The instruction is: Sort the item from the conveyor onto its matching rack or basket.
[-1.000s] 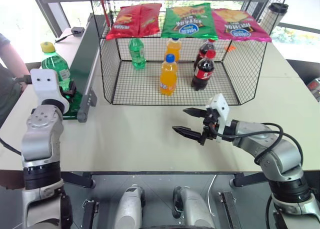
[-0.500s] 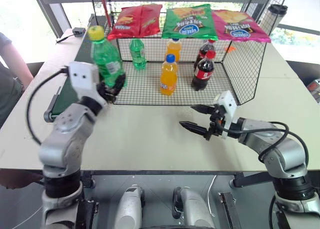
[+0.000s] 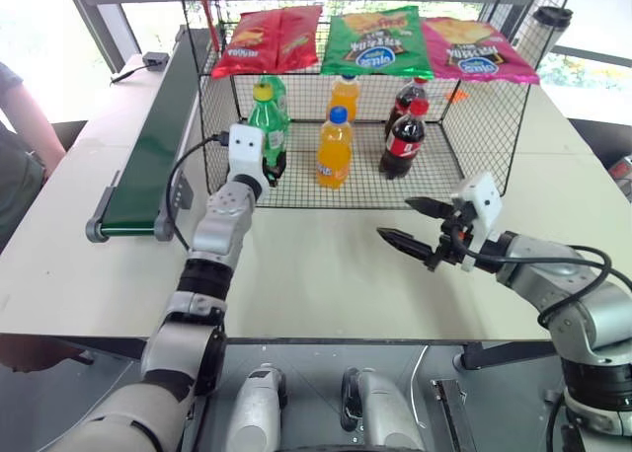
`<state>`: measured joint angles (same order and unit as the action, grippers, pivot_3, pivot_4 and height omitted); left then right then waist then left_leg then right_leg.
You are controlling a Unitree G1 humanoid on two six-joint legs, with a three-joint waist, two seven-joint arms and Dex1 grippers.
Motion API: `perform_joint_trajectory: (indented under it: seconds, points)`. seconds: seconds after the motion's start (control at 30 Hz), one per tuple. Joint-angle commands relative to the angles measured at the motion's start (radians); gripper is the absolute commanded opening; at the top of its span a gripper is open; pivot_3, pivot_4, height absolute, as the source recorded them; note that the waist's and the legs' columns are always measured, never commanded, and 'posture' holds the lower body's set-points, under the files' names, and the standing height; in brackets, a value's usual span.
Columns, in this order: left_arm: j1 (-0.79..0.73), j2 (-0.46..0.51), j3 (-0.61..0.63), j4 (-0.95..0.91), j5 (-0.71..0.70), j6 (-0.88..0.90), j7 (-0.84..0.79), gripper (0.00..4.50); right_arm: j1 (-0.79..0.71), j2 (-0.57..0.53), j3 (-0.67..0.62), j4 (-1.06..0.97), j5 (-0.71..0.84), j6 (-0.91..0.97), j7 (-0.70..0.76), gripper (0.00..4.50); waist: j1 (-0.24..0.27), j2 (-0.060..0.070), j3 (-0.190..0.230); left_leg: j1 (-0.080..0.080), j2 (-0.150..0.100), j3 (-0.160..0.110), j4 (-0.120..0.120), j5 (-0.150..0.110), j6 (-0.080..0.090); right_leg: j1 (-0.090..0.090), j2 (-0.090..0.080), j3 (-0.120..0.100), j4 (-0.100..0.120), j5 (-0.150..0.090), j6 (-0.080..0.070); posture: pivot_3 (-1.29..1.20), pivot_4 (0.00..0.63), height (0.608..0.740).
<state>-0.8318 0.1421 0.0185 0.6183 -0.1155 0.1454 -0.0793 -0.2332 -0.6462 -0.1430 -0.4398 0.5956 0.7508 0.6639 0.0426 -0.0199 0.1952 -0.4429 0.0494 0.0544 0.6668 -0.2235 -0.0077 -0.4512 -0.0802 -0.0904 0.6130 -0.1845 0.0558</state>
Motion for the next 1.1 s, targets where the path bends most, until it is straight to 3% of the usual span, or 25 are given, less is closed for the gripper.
perform_joint_trajectory:
  seconds: [0.03,0.3,0.43,0.73,1.1]
  points:
    - [-0.102,-0.01,0.015,0.121,0.048,-0.15,0.053,2.62,0.011,0.005,-0.033,-0.063,0.027,0.004,-0.026,4.5,-0.002,0.0,0.0,0.0,0.0,0.0,0.0,0.0,0.0,0.0,0.0,0.0,0.0,0.0,0.0,0.0,0.15,0.74]
    - [-0.147,-0.02,0.022,0.309,0.087,-0.276,0.097,2.62,0.037,0.002,-0.047,-0.087,0.045,0.009,-0.049,4.5,-0.003,0.0,0.0,0.0,0.0,0.001,0.0,0.0,0.0,0.0,-0.001,0.0,0.0,0.0,0.0,0.0,0.15,0.74]
    - [-0.141,-0.025,0.028,0.331,0.087,-0.294,0.101,4.47,0.031,0.003,-0.036,-0.077,0.044,0.004,-0.049,4.5,-0.003,0.0,0.0,0.0,0.0,0.001,0.0,0.0,0.0,0.0,-0.001,0.0,0.0,0.0,0.0,0.0,0.15,0.74]
    - [-0.086,-0.018,0.032,0.225,0.08,-0.236,0.097,4.47,0.024,0.003,-0.02,-0.062,0.042,-0.006,-0.039,4.5,-0.003,0.0,0.0,0.0,0.0,0.001,0.0,0.0,0.0,0.0,-0.001,0.0,0.0,0.001,-0.001,0.0,0.15,0.74]
    - [0.132,0.025,0.001,-0.351,0.093,0.136,0.03,4.47,0.028,0.008,-0.005,-0.057,0.039,-0.015,-0.039,4.5,-0.004,0.0,0.0,0.001,0.0,0.0,0.0,0.0,0.0,0.0,-0.001,0.0,0.001,0.001,-0.002,0.0,0.15,0.74]
